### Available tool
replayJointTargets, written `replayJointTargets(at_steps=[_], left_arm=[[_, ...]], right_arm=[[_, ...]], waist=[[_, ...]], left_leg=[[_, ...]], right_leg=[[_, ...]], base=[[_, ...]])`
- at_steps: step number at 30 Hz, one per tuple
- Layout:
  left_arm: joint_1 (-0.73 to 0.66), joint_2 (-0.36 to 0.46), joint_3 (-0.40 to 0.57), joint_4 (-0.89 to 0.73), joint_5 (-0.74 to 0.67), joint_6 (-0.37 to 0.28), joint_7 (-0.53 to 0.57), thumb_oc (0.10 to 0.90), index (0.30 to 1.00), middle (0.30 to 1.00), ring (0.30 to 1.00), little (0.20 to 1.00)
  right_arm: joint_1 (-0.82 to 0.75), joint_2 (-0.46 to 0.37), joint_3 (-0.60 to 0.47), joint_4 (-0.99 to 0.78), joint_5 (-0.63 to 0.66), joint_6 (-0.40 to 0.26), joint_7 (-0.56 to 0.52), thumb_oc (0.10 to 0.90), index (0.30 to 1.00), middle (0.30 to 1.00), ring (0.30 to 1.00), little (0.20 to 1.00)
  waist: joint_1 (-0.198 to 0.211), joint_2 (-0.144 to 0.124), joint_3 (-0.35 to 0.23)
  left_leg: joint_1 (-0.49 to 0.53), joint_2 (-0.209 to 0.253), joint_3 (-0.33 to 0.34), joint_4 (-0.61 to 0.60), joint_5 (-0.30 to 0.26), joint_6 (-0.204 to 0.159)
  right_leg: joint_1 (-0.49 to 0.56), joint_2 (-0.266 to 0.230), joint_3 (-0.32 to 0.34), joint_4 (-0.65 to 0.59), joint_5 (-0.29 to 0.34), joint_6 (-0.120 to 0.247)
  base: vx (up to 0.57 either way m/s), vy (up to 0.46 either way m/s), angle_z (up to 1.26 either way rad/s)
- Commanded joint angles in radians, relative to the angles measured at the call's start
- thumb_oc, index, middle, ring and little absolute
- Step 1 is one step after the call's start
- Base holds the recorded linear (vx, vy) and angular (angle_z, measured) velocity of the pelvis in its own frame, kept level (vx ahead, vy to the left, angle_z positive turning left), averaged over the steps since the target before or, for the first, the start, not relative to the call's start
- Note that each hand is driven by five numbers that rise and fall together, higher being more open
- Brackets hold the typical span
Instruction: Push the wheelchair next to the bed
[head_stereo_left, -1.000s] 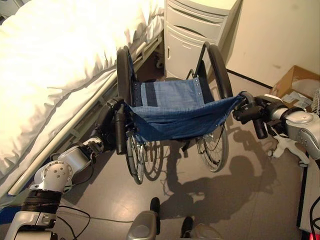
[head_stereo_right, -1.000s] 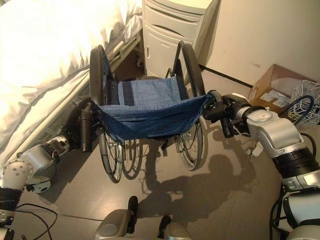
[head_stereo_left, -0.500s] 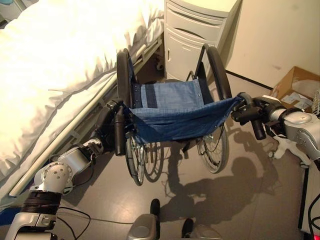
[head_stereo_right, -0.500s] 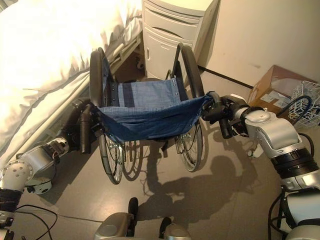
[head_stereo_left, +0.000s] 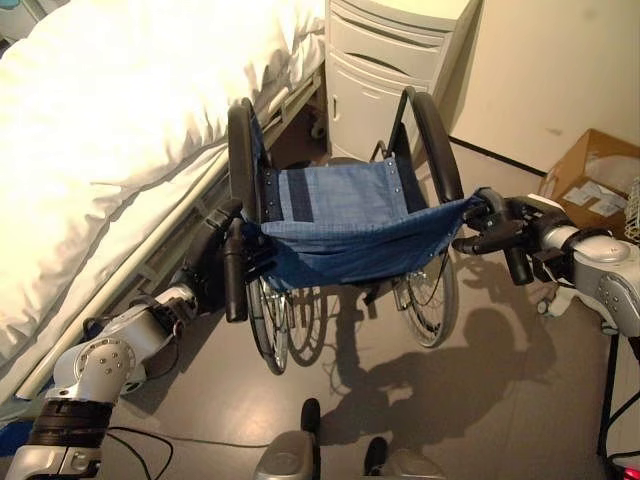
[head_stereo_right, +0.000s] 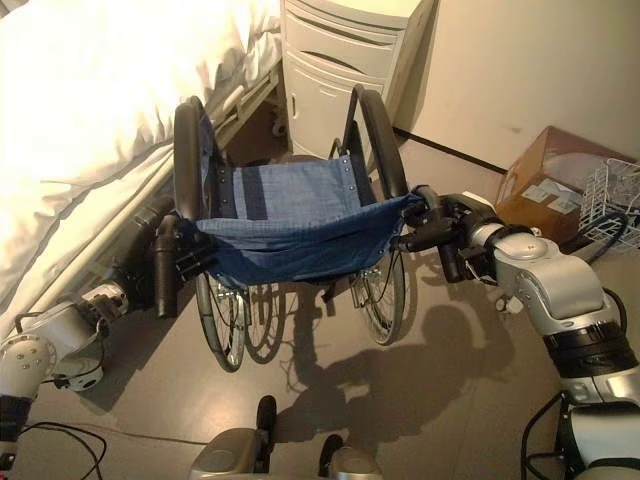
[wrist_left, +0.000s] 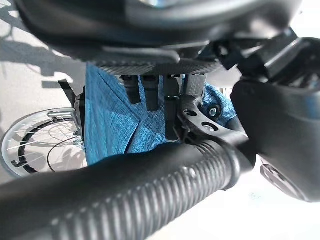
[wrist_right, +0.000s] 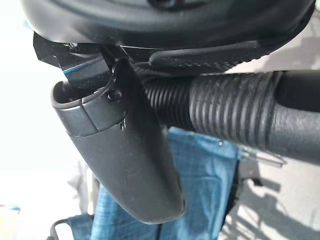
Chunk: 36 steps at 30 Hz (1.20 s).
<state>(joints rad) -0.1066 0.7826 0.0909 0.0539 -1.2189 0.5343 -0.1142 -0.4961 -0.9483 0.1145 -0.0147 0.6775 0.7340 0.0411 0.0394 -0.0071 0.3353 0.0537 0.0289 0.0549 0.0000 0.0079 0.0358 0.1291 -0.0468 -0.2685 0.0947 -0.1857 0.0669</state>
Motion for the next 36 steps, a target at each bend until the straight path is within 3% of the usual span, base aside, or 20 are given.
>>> replayJointTargets(at_steps=[1, 10, 14, 22, 32, 36], left_arm=[[-0.026, 0.172, 0.319, -0.065, 0.159, -0.320, 0.008, 0.800, 0.900, 0.900, 0.900, 0.900], [0.077, 0.163, 0.443, -0.095, 0.160, -0.339, -0.015, 0.800, 0.900, 0.900, 0.900, 0.900], [0.106, 0.153, 0.458, -0.077, 0.165, -0.352, -0.031, 0.800, 0.900, 0.900, 0.900, 0.900], [0.146, 0.151, 0.493, -0.096, 0.165, -0.356, -0.025, 0.800, 0.900, 0.900, 0.900, 0.900], [0.176, 0.154, 0.520, -0.047, 0.169, -0.374, -0.051, 0.800, 0.900, 0.900, 0.900, 0.900], [0.197, 0.155, 0.545, -0.041, 0.164, -0.363, -0.044, 0.800, 0.900, 0.900, 0.900, 0.900]], right_arm=[[-0.013, -0.029, -0.085, -0.015, 0.064, -0.219, -0.061, 0.800, 0.900, 0.900, 0.900, 0.900], [0.165, -0.014, -0.287, 0.003, 0.101, -0.248, -0.077, 0.800, 0.900, 0.900, 0.900, 0.900], [0.215, 0.005, -0.359, 0.034, 0.174, -0.322, -0.146, 0.800, 0.900, 0.900, 0.900, 0.900], [0.293, 0.018, -0.442, 0.030, 0.196, -0.335, -0.166, 0.800, 0.900, 0.900, 0.900, 0.900], [0.321, 0.023, -0.556, 0.071, 0.309, -0.507, -0.332, 0.800, 0.900, 0.900, 0.900, 0.900], [0.350, 0.018, -0.610, 0.076, 0.303, -0.516, -0.366, 0.800, 0.900, 0.900, 0.900, 0.900]], waist=[[0.067, -0.005, -0.273], [0.058, 0.000, -0.278], [0.053, 0.003, -0.279], [0.047, 0.009, -0.279], [0.040, 0.012, -0.278], [0.036, 0.014, -0.277]], left_leg=[[0.044, -0.015, 0.068, 0.029, -0.072, -0.090], [0.054, -0.012, 0.072, 0.014, -0.076, -0.091], [0.062, -0.008, 0.074, 0.005, -0.077, -0.094], [0.062, -0.007, 0.077, -0.001, -0.074, -0.097], [0.067, -0.001, 0.080, -0.010, -0.074, -0.104], [0.067, -0.002, 0.082, -0.011, -0.074, -0.105]], right_leg=[[-0.003, -0.039, 0.009, -0.112, 0.141, 0.041], [-0.004, -0.034, 0.013, -0.119, 0.138, 0.041], [-0.002, -0.031, 0.013, -0.122, 0.136, 0.042], [-0.005, -0.029, 0.011, -0.128, 0.137, 0.044], [-0.006, -0.022, 0.008, -0.136, 0.139, 0.046], [-0.007, -0.021, 0.010, -0.137, 0.139, 0.047]], base=[[0.00, -0.015, 0.03], [0.00, -0.011, 0.07], [0.00, 0.000, 0.00], [0.00, -0.004, 0.01], [0.00, -0.002, 0.00], [0.01, -0.008, 0.04]])
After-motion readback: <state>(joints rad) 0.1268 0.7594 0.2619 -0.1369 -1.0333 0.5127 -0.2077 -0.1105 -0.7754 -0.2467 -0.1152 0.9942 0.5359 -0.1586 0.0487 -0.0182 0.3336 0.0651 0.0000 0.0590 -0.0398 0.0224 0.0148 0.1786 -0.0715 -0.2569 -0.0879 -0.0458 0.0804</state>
